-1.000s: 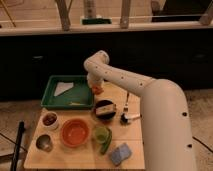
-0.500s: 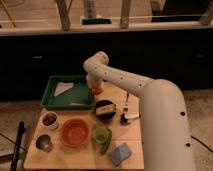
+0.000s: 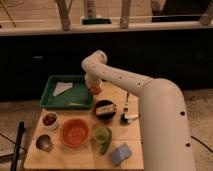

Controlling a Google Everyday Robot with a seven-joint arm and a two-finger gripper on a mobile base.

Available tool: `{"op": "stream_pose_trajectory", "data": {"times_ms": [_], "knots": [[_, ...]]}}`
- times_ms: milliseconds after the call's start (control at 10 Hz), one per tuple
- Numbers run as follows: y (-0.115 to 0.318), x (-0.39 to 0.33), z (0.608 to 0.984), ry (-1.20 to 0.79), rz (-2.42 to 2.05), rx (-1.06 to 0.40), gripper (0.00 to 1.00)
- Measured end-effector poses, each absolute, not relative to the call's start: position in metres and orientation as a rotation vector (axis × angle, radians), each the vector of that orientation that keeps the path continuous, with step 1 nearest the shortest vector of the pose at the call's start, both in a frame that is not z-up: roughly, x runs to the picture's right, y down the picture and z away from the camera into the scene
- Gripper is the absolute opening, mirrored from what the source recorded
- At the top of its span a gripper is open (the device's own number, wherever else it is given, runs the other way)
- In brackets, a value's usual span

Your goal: Place apple in tray

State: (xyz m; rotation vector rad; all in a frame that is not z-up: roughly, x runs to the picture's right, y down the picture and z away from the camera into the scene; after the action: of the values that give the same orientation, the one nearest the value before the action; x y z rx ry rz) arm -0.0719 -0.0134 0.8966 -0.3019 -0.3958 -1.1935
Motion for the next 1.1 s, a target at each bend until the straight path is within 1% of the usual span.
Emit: {"op": "stream_pose_trajectory", "data": {"times_ms": [600,1100], "knots": [[-0.020,-0.088,0.883,-0.428,-1.240,-0.270,0.00],[-0.027,-0.127,0.881,-0.494,-1.310,-0.216,0.00]]}}
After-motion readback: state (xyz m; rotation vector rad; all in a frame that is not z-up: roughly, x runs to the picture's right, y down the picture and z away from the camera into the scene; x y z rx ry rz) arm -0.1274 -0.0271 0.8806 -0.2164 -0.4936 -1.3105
